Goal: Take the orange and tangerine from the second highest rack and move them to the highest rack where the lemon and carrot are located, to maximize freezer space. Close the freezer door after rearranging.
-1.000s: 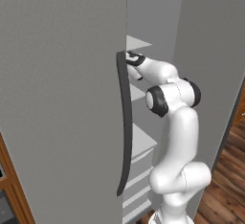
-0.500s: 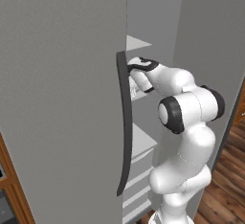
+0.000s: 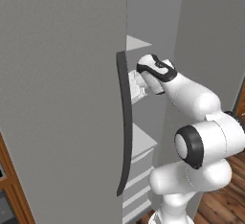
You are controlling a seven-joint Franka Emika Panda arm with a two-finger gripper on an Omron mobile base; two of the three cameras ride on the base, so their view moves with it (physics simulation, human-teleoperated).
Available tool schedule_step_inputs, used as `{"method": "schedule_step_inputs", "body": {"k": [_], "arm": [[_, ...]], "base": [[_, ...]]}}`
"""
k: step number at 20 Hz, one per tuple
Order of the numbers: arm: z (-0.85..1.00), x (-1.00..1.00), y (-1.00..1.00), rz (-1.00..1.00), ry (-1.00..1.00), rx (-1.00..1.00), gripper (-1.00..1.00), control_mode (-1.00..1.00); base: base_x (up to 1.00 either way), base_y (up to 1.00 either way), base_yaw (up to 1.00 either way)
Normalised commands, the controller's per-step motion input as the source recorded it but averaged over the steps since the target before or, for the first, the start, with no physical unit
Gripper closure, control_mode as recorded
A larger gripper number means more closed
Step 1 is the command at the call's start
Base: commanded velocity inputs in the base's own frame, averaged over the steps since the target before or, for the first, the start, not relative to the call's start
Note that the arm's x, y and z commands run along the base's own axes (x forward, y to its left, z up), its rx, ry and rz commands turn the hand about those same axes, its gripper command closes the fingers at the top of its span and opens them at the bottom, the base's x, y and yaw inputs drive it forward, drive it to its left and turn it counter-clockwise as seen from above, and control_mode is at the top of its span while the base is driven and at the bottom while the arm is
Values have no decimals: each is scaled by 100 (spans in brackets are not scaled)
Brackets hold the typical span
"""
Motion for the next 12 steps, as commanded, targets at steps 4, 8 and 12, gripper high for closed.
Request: {"method": "schedule_step_inputs", "body": {"k": [4,8,12], "arm": [[74,-50,-29,-7,-17,0,100,-100],[68,-45,-36,-19,-25,0,100,-100],[78,-29,-35,-25,-20,0,100,-100]], "base": [[0,0,0],[0,0,0],[0,0,0]]}}
